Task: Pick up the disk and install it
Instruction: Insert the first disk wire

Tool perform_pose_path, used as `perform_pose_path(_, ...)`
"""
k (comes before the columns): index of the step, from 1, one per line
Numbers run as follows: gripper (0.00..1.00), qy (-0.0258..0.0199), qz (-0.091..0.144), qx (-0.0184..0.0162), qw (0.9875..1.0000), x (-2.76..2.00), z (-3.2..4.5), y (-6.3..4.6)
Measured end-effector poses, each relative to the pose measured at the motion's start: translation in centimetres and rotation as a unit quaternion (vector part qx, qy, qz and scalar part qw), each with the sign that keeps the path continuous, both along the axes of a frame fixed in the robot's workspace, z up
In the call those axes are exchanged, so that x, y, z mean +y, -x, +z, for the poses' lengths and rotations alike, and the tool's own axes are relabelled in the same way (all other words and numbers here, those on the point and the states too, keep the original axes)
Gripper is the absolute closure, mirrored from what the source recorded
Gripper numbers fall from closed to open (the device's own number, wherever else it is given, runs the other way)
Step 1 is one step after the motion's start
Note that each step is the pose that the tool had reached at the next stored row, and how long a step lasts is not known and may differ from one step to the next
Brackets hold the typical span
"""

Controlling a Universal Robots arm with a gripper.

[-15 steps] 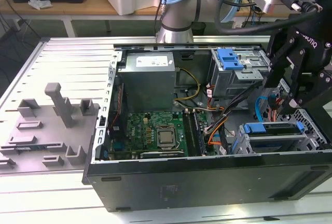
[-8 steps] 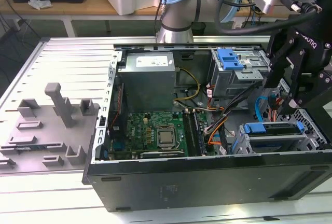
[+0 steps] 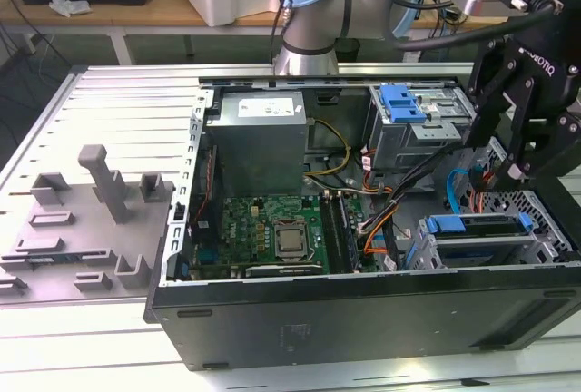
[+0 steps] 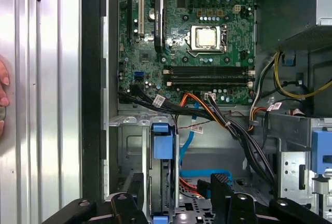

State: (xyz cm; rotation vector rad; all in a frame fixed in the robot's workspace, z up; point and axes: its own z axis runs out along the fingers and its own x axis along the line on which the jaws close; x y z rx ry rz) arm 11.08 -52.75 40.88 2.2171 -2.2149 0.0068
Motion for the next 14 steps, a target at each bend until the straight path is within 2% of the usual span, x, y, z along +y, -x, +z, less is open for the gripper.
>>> perform_pose_path(7,0.38,0.0066,-0.003,0.0001,1.0,0.98,-0.05,-0.9)
perform_pose_path(8,0.39,0.0074,-0.003,0.0001,1.0,1.12,-0.06,-1.0)
perform_pose_path(9,0.46,0.0086,-0.003,0.0001,1.0,1.32,-0.07,-1.1)
perform_pose_path(10,0.46,0.0094,-0.004,0.0001,0.9999,1.46,-0.08,-1.2)
perform_pose_path(11,0.53,0.0103,-0.004,0.0001,0.9999,1.6,-0.09,-1.2)
perform_pose_path(14,0.53,0.0124,-0.005,0.0001,0.9999,2.14,-0.12,-1.7)
